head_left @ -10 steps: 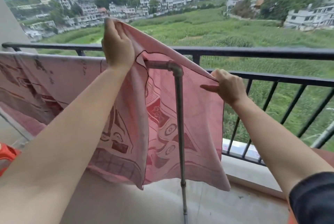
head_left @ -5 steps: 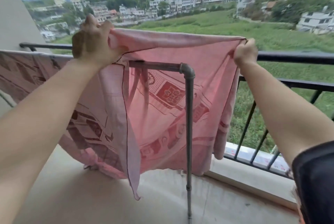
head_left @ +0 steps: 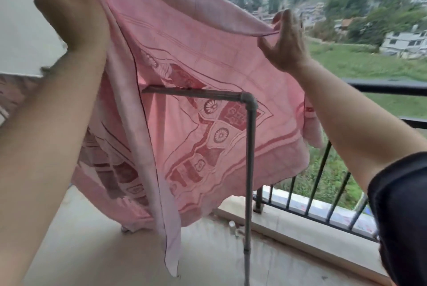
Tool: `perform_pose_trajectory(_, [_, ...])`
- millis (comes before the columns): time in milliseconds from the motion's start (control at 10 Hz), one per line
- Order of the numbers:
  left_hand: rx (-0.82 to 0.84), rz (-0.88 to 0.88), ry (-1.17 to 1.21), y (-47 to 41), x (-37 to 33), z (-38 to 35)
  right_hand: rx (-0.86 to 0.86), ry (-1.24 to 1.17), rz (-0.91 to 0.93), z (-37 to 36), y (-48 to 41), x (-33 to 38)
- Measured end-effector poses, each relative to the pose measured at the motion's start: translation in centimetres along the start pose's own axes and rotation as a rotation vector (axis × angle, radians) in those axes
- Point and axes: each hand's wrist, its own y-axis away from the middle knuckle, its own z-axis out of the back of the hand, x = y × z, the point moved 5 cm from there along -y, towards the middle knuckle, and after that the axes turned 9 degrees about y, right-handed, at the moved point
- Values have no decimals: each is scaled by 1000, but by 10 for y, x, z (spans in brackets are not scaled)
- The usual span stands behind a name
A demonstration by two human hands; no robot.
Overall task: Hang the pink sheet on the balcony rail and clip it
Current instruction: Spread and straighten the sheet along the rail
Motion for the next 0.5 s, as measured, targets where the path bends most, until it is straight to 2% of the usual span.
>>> perform_pose_trajectory(100, [-173, -73, 256, 122, -44, -29, 265, 173, -143, -28, 25, -17])
perform_pose_trajectory(200, [145, -13, 259, 180, -71, -84, 601, 451, -337, -59, 61, -43])
perform_pose_trajectory(300, [414, 138, 174, 236, -52, -129, 710, 337, -392, -78, 102, -62])
perform_pose_trajectory(400, [574, 236, 43, 280, -28, -154, 703, 215, -466, -90, 147, -73])
perform_pose_trajectory(500, [571, 274, -42, 297, -12, -166, 650, 168, -459, -89, 184, -70])
